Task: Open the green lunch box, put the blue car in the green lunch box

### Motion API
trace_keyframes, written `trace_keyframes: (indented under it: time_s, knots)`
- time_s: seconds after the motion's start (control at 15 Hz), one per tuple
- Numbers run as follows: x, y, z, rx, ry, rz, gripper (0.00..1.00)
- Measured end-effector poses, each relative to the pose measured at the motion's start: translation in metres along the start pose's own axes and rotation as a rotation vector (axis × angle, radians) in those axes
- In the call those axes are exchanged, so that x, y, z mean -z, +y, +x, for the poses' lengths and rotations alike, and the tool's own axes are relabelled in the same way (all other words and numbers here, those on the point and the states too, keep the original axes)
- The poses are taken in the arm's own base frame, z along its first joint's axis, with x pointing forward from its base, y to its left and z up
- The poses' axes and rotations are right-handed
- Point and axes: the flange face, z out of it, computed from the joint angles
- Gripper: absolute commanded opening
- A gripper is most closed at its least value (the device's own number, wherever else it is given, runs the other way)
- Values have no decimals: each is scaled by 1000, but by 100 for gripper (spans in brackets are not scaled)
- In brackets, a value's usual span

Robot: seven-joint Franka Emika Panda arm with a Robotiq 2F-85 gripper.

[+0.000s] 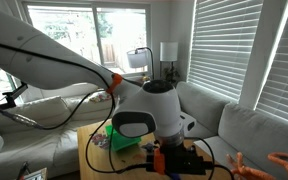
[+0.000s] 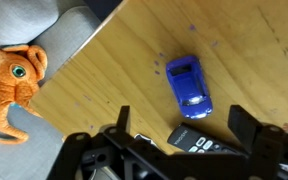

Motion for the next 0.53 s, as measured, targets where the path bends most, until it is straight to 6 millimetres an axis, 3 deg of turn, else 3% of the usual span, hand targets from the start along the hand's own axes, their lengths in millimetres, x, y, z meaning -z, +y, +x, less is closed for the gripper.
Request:
trace_keyframes:
  time_s: [0.13, 0.27, 0.47, 0.53]
  knots:
    - [-3, -3, -1, 4, -9, 13, 97]
    - [-5, -4, -2, 11, -20, 21, 76]
    - [-8, -5, -3, 21, -32, 26, 53]
    - [-9, -5, -3, 23, -35, 28, 58]
